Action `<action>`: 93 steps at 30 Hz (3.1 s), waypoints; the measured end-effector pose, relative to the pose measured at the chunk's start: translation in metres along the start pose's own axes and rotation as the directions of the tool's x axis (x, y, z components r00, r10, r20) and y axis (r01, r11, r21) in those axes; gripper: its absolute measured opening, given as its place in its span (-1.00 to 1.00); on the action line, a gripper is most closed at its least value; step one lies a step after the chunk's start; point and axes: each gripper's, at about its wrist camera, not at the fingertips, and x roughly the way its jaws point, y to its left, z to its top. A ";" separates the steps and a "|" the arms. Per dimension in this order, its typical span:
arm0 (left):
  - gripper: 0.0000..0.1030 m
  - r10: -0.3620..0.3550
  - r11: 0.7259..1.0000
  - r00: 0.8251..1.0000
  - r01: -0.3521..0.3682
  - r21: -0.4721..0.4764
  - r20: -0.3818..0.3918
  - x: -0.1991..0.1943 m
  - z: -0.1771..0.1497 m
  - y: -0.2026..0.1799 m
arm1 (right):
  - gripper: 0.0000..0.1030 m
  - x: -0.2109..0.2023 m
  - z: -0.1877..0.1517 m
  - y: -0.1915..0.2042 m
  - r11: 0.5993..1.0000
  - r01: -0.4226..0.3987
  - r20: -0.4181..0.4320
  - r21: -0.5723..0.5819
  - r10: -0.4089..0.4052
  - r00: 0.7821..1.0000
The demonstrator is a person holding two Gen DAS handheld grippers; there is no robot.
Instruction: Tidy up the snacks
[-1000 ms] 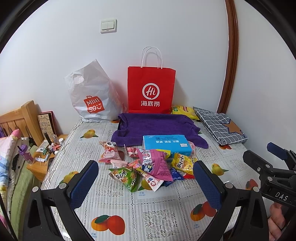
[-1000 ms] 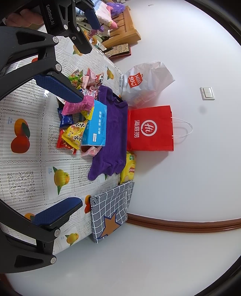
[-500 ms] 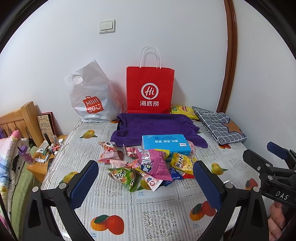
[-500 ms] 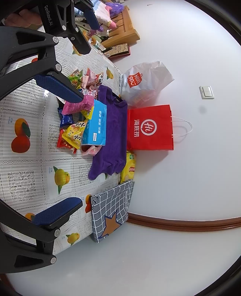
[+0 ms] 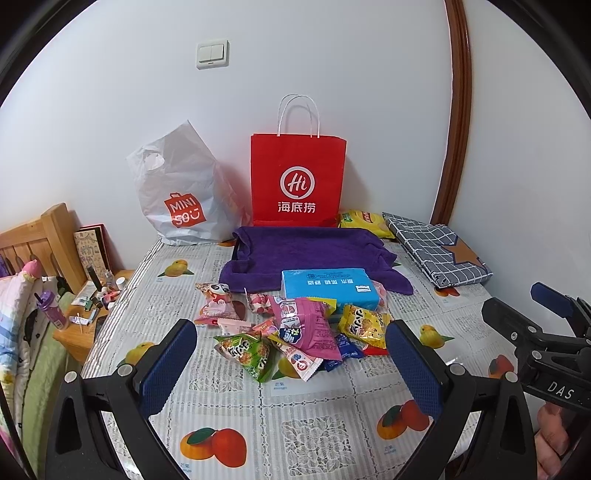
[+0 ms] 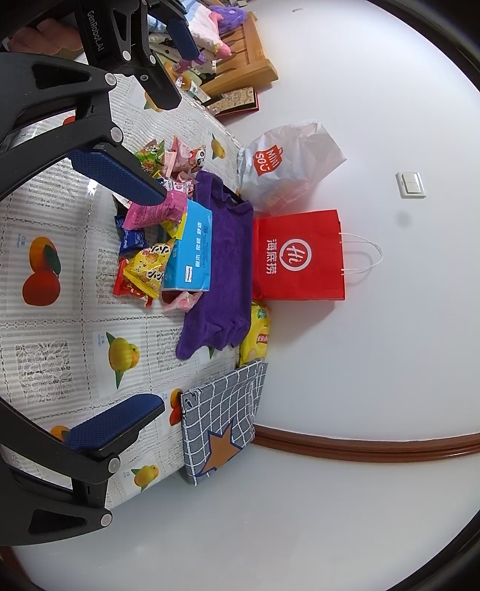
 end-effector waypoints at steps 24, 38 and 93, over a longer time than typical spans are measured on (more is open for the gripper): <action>0.99 0.001 1.000 1.000 -0.001 0.001 -0.001 -0.001 -0.001 -0.002 | 0.96 0.004 0.000 0.005 1.000 -0.010 -0.001 -0.008 0.010 1.000; 0.99 0.017 0.999 0.999 -0.019 -0.036 -0.040 0.026 0.001 0.018 | 1.00 0.033 -0.002 0.002 1.000 0.001 -0.038 -0.001 -0.001 0.999; 0.96 0.054 0.987 0.956 -0.095 -0.132 -0.289 0.185 -0.012 0.117 | 0.38 0.205 -0.025 0.033 0.982 -0.176 -0.228 -0.062 0.157 0.961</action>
